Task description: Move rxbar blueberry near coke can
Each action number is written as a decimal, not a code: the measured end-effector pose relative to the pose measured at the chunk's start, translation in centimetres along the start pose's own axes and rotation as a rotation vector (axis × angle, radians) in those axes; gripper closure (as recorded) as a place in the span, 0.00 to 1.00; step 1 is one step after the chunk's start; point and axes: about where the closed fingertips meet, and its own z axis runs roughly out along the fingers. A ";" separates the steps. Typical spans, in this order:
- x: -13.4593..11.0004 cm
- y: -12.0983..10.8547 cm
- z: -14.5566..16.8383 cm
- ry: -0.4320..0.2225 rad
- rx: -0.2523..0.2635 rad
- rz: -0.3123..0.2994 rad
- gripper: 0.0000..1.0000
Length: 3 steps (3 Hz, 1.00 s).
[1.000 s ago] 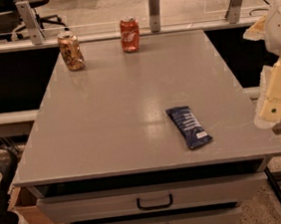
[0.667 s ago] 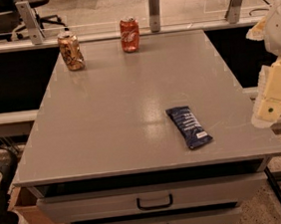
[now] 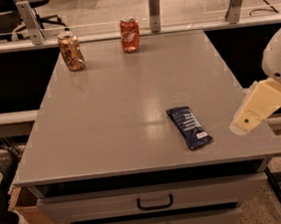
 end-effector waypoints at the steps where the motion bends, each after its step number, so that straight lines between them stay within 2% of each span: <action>1: 0.8 -0.6 1.9 -0.065 0.074 0.179 0.00; 2: 1.0 -1.1 3.2 -0.144 0.137 0.300 0.00; 3: -0.2 -1.2 4.5 -0.253 0.179 0.403 0.00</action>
Offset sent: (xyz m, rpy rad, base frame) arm 0.0416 -0.0204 -0.0274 0.2933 -0.3619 -0.4062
